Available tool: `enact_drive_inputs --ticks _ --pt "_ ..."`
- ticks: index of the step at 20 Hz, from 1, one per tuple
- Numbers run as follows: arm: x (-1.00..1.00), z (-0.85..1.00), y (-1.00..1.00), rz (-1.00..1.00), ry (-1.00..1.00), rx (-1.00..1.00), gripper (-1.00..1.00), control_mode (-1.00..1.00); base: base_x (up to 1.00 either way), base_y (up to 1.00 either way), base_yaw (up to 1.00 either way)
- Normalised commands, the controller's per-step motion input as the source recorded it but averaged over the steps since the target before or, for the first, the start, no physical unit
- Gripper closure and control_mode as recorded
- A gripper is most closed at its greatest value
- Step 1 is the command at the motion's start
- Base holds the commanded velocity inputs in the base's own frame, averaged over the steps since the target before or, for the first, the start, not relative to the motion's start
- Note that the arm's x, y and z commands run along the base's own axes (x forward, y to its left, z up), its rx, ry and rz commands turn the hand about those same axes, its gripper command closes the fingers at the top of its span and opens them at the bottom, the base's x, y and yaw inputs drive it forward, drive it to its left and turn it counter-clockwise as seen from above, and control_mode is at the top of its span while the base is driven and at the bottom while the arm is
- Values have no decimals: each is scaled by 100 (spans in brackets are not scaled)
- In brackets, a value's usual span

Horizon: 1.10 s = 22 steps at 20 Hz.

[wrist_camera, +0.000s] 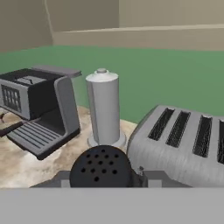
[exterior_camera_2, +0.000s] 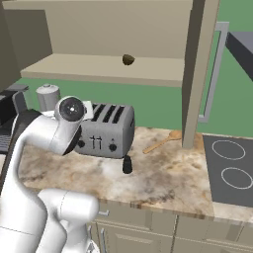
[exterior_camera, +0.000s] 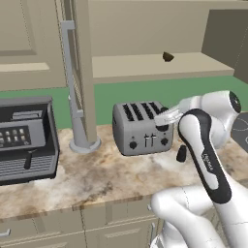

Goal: Pick the shaker and shaker from the counter and place them in the cabinet.

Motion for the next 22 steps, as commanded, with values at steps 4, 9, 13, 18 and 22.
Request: enact_drive_inputs --ticks 4,9,13,18,22 --pt "-2 100 11 0 -11 3 100 -100 0 0 0" --pt "10 99 13 -4 -15 1 100 -100 0 0 0" --pt "33 76 5 -8 -13 1 100 -100 0 0 0" --pt "58 37 8 -9 -8 0 100 -100 0 0 0" --pt "67 18 1 -4 -2 2 100 -100 0 0 0"
